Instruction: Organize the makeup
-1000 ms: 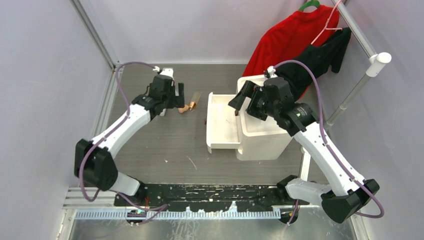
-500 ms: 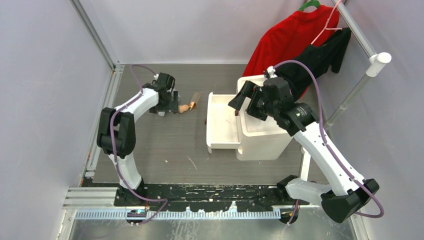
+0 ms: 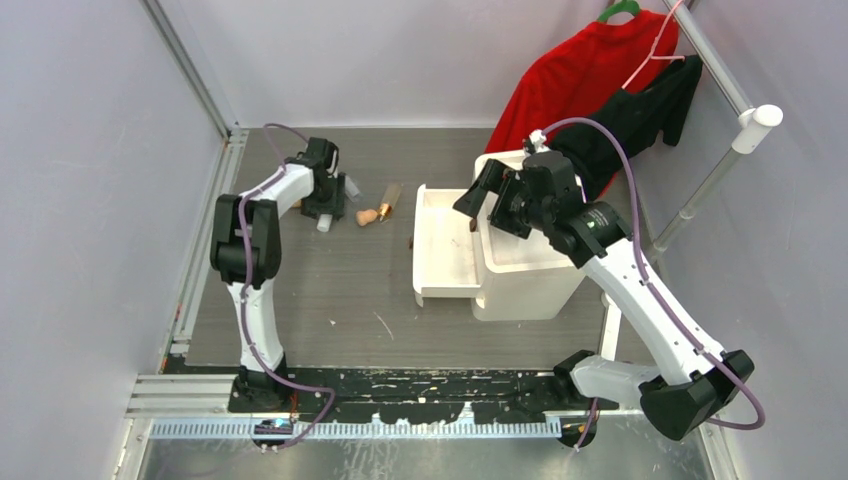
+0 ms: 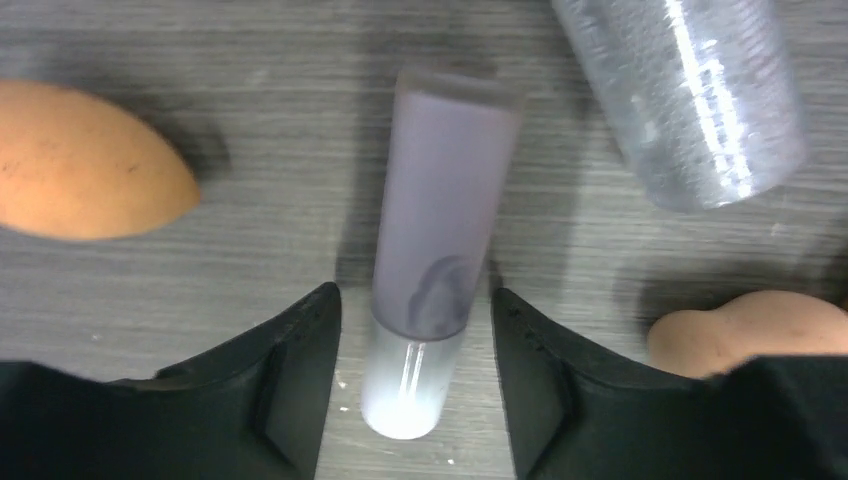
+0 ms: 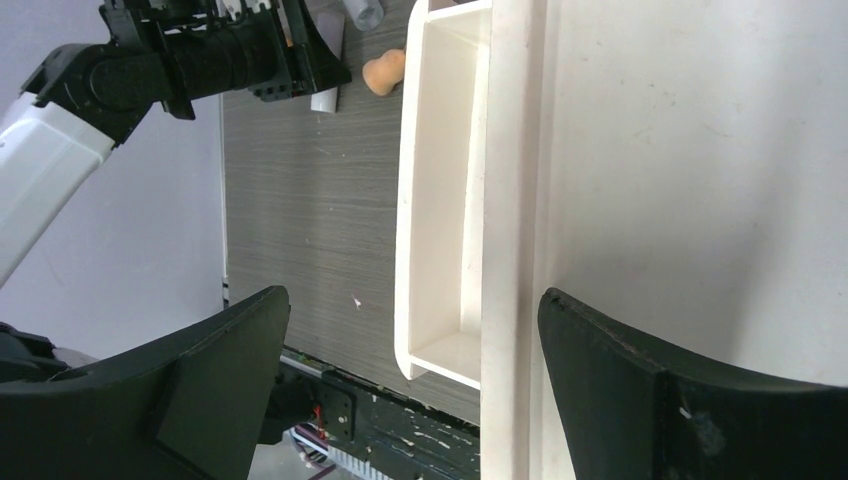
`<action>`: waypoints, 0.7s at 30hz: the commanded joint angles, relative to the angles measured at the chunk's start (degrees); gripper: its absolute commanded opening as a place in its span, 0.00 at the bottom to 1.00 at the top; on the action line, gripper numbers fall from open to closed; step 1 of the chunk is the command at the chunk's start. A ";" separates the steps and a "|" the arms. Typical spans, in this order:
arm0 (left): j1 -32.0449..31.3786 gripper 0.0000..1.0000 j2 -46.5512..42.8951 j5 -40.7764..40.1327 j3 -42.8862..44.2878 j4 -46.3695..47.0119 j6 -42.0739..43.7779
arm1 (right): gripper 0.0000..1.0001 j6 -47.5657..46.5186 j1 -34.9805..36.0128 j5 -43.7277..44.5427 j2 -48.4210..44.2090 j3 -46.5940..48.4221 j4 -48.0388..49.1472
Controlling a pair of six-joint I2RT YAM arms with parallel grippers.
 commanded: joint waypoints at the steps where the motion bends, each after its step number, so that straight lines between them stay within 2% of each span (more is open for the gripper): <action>1: 0.57 0.51 2.42 1.58 3.84 0.78 2.20 | 1.00 -0.89 -0.04 -0.21 1.08 2.29 0.49; 4: 0.62 0.30 2.66 1.25 4.25 0.43 1.49 | 1.00 -0.90 0.00 0.14 1.44 2.69 0.30; 10: 0.66 0.02 -4.49 -2.09 2.34 -1.58 -1.38 | 1.00 -0.54 -0.04 0.49 0.90 2.76 0.22; 13: 0.58 0.00 -11.62 -3.21 2.56 -5.74 -3.85 | 1.00 -0.53 0.05 0.73 0.25 2.75 0.22; 16: 0.04 0.00 -20.44 0.67 1.05 -7.18 -6.54 | 1.00 -0.61 -0.04 1.24 -0.58 2.75 0.07; 21: -6.49 0.00 -34.03 8.74 -2.05 -4.96 -14.06 | 1.00 -0.71 0.01 1.90 -1.66 2.66 0.10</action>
